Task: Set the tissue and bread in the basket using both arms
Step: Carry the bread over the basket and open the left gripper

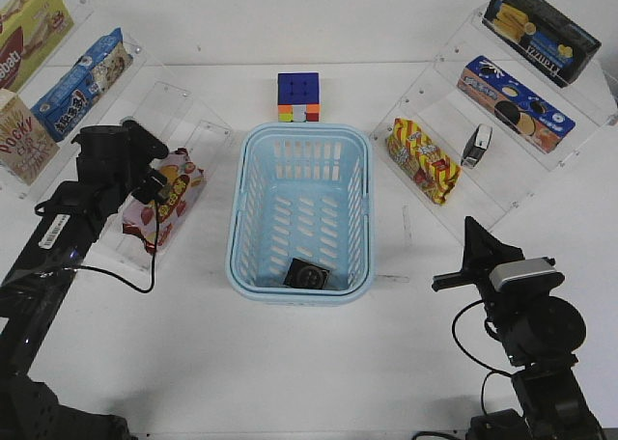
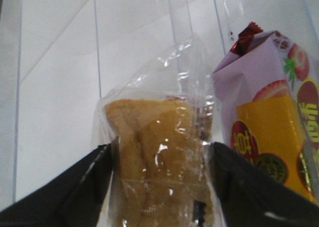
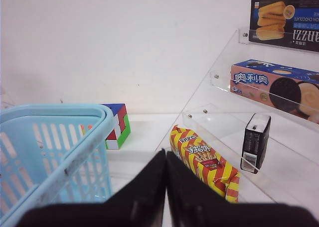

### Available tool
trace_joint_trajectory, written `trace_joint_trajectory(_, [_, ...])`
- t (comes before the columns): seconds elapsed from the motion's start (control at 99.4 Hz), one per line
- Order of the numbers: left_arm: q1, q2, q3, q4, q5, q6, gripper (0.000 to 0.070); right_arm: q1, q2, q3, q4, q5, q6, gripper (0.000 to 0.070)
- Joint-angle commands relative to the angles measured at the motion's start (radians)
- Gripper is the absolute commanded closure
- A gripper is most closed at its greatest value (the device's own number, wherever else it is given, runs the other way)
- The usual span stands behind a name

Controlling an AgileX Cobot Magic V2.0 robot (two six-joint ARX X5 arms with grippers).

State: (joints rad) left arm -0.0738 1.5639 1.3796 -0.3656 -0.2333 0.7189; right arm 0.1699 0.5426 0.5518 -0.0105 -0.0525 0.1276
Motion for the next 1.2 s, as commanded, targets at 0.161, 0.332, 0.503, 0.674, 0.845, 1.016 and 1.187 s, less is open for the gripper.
trace_joint_trajectory(0.161, [0.013,0.015,0.024,-0.008,-0.002,-0.005,0.0666,0.003,0.002,0.010,0.019,0.001,0.007,0.0700])
trace_joint_trajectory(0.332, [-0.001,-0.002,0.069,0.001,-0.026,-0.008,0.0664,0.003,0.001,0.010,0.018,0.001,0.007,0.0700])
trace_joint_trajectory(0.503, [-0.071,-0.051,0.184,-0.026,-0.024,-0.102,0.0664,0.003,0.001,0.010,0.018,0.001,0.007,0.0700])
trace_joint_trajectory(0.674, [-0.178,-0.113,0.258,-0.068,0.166,-0.346,0.0664,0.003,0.002,0.010,0.018,0.001,0.007,0.0700])
trace_joint_trajectory(0.845, [-0.269,-0.129,0.257,-0.101,0.636,-0.543,0.0659,0.003,0.001,0.010,0.018,0.001,0.008,0.0700])
trace_joint_trajectory(1.016, [-0.370,-0.071,0.257,-0.176,0.684,-0.545,0.0641,0.003,0.001,0.010,0.019,0.000,0.009,0.0700])
trace_joint_trajectory(1.187, [-0.432,-0.010,0.257,-0.194,0.684,-0.526,0.0326,0.003,0.001,0.010,0.018,0.001,0.009,0.0700])
